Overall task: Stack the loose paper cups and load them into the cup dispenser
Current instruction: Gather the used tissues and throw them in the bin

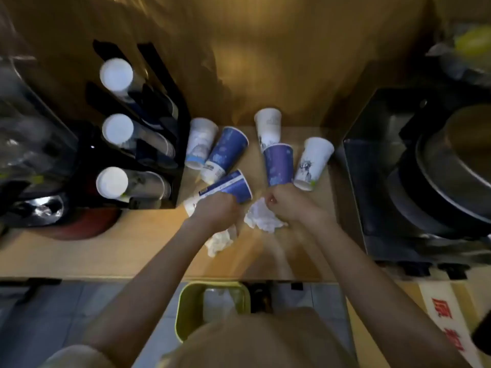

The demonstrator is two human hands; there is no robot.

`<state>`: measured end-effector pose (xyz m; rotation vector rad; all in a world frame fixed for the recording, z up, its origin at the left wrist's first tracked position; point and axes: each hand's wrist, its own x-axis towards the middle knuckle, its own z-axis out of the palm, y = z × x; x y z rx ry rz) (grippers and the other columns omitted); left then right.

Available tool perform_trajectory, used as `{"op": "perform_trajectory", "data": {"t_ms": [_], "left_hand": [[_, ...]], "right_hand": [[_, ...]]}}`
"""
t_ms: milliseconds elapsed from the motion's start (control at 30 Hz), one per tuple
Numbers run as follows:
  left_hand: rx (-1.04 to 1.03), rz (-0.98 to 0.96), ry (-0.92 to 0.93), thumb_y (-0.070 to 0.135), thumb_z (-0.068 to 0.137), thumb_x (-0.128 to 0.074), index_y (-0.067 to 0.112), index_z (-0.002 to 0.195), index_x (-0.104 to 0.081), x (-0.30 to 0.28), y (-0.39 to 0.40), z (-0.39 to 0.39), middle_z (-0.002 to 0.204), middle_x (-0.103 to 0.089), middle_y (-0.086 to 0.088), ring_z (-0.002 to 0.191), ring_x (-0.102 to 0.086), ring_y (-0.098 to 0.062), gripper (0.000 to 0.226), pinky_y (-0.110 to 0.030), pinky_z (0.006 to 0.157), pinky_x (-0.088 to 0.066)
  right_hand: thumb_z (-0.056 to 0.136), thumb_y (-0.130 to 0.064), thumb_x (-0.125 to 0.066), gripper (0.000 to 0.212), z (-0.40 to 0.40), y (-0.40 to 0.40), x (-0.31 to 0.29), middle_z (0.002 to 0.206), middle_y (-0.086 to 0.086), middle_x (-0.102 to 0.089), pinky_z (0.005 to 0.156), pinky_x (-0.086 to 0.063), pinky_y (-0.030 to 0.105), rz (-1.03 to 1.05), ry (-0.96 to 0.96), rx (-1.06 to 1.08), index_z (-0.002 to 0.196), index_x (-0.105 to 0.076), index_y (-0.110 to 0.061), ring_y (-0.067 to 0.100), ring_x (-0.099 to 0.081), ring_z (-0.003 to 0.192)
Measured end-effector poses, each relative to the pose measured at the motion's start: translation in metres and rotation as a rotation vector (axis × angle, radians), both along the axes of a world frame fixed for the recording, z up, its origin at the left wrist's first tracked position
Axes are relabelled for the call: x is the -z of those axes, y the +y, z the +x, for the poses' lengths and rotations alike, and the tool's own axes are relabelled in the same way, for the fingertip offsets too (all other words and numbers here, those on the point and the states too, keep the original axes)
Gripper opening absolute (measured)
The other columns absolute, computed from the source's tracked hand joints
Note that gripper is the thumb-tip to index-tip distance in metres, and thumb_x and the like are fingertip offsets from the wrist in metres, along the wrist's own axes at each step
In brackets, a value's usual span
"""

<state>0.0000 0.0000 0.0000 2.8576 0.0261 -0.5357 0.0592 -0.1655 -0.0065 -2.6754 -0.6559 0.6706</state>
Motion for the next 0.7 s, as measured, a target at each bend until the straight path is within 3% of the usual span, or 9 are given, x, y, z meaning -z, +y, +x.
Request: {"op": "perform_trajectory", "data": {"t_ms": [100,233,400,533,633,700], "left_hand": [[-0.049,-0.088,0.028,0.025,0.092,-0.043,0.007,0.114,-0.055,0.023,-0.005,-0.019,0.124,-0.054,-0.016,0.111,-0.054,-0.034,0.031,-0.04,0.084,-0.046],[-0.086,-0.111,-0.047,0.013,0.09,-0.046,0.015,0.136,-0.036,0.058,-0.008,-0.046,0.15,-0.03,-0.01,0.136,-0.03,-0.029,0.048,-0.039,0.104,-0.038],[-0.182,-0.206,0.0,0.005,0.09,-0.04,0.018,0.146,-0.007,0.092,-0.01,-0.069,0.159,-0.002,-0.002,0.146,-0.002,-0.019,0.067,-0.032,0.115,-0.021],[-0.181,-0.232,-0.016,0.002,0.093,-0.03,0.018,0.145,0.003,0.112,-0.01,-0.086,0.153,0.012,0.006,0.139,0.013,-0.013,0.064,-0.034,0.114,-0.025],[-0.247,-0.221,-0.037,0.001,0.092,-0.036,0.016,0.145,-0.007,0.114,-0.015,-0.097,0.157,-0.002,0.003,0.142,0.004,-0.017,0.063,-0.036,0.111,-0.031],[-0.249,-0.191,-0.104,-0.004,0.085,-0.049,0.01,0.139,-0.033,0.111,-0.017,-0.102,0.151,-0.034,-0.007,0.139,-0.029,-0.028,0.058,-0.041,0.102,-0.045]], "right_hand": [[0.089,-0.013,-0.043,0.027,-0.015,-0.003,0.026,0.115,0.021,-0.061,0.084,-0.047,0.036,0.035,0.061,0.048,0.112,-0.056,-0.005,0.035,-0.058,0.102],[0.086,-0.013,-0.048,0.035,-0.032,-0.005,0.06,0.125,0.017,-0.053,0.093,-0.044,0.039,0.089,0.0,0.056,0.121,-0.049,-0.009,0.033,-0.049,0.113],[0.08,-0.007,-0.052,0.053,-0.047,-0.006,0.08,0.141,0.016,-0.043,0.104,-0.039,0.048,0.196,-0.074,0.04,0.132,-0.047,-0.019,0.035,-0.042,0.126],[0.08,0.001,-0.055,0.052,-0.054,-0.005,0.092,0.138,0.022,-0.046,0.103,-0.039,0.048,0.22,-0.089,-0.018,0.129,-0.05,-0.013,0.041,-0.046,0.122],[0.079,-0.002,-0.058,0.045,-0.056,-0.004,0.097,0.119,0.021,-0.058,0.096,-0.046,0.043,0.143,-0.108,-0.057,0.123,-0.055,-0.011,0.04,-0.055,0.109],[0.073,-0.005,-0.062,0.038,-0.058,-0.004,0.096,0.105,0.016,-0.06,0.083,-0.053,0.035,0.137,-0.062,-0.036,0.11,-0.063,-0.011,0.032,-0.062,0.092]]}}
